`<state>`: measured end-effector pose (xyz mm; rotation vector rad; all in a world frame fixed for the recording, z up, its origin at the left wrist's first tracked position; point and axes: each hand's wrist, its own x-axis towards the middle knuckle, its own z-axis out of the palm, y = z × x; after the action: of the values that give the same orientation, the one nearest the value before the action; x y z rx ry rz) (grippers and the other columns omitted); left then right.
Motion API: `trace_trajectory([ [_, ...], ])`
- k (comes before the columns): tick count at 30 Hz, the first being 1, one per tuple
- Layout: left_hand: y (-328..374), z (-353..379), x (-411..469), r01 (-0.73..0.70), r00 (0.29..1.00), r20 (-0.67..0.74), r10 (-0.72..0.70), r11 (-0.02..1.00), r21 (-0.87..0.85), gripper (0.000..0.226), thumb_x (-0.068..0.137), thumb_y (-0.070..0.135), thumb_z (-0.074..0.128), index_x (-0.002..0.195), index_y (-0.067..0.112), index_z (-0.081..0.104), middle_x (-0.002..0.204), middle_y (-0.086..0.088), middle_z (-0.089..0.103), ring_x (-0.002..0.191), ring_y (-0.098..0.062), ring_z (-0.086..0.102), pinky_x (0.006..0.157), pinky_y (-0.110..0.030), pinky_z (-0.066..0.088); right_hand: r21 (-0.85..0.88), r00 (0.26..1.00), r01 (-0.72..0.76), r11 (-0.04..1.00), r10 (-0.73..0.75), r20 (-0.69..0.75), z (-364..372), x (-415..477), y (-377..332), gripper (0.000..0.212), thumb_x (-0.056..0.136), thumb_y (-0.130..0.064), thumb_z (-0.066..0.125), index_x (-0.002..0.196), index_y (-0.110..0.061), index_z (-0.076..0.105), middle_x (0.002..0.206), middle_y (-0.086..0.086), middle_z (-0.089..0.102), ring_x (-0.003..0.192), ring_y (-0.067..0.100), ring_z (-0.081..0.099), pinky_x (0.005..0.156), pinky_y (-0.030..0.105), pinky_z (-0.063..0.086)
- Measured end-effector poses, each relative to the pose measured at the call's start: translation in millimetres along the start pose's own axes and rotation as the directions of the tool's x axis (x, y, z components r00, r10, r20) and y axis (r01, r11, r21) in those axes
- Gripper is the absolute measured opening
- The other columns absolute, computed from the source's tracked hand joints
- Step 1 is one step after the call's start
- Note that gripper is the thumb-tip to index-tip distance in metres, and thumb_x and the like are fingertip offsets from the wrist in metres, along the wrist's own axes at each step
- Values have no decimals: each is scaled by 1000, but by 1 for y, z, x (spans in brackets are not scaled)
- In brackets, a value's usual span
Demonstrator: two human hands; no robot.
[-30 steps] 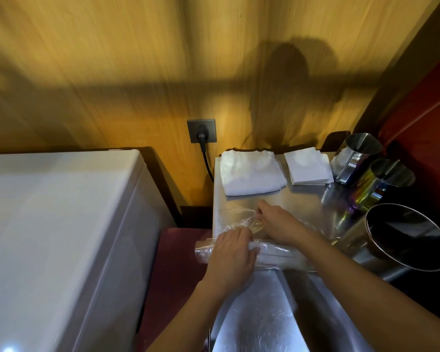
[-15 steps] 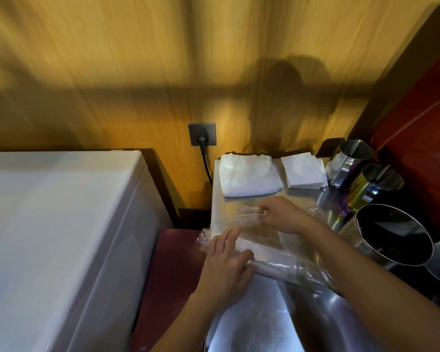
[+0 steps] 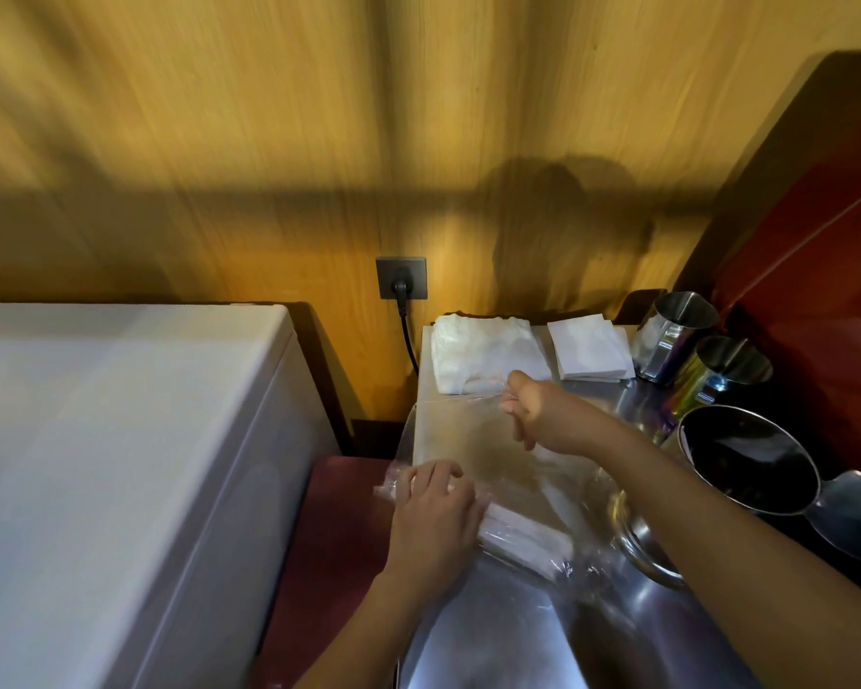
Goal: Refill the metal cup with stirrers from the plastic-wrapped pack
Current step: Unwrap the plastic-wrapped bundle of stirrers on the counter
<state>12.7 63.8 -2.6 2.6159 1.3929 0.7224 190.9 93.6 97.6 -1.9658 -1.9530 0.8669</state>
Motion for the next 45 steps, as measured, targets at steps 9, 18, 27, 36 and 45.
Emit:
trace_trajectory([
  [9, -4, 8, 2, 794, 607, 121, -785, 593, -134, 87, 65, 60, 70, 127, 9, 34, 139, -17, 32, 123, -33, 35, 99, -45, 33, 69, 1000, 23, 997, -22, -23, 1, -13, -2, 12, 97, -18, 38, 86, -22, 41, 68, 1, 54, 61, 15, 53, 57, 28, 44],
  [18, -16, -6, 3, 788, 585, 189, -789, 498, -363, 51, 76, 22, 71, 121, 32, 48, 144, -13, 25, 122, -33, 35, 100, -47, 32, 79, 990, 129, 988, -124, -66, -9, -28, -25, 12, 97, -19, 41, 85, -23, 42, 74, -8, 50, 66, 7, 47, 55, 19, 34],
  [27, 8, 2, -22, 237, 970, -29, -240, 968, -83, 12, 72, 31, 71, 74, 21, 64, 88, 3, 66, 92, -19, 62, 90, -35, 27, 104, 971, 188, 977, -169, -171, -29, -33, -49, 18, 97, -20, 41, 81, -29, 44, 77, -13, 47, 70, 6, 47, 56, 20, 33],
  [36, 8, 8, -37, 73, 996, -36, -79, 989, -132, 20, 78, 22, 65, 97, 16, 64, 105, -2, 66, 102, -21, 62, 87, -37, 43, 60, 935, 192, 980, -164, -316, -58, -46, -43, 26, 95, -24, 46, 70, -28, 42, 70, -8, 50, 61, 7, 46, 50, 23, 30],
  [45, 9, -18, -19, 105, 993, -13, -115, 942, -320, 25, 84, 28, 61, 107, 18, 63, 113, 0, 64, 109, -21, 58, 93, -33, 41, -46, 928, 281, 959, -284, -244, -68, -63, -62, 16, 93, -24, 51, 78, -31, 49, 72, -8, 57, 60, 5, 56, 44, 8, 39],
])
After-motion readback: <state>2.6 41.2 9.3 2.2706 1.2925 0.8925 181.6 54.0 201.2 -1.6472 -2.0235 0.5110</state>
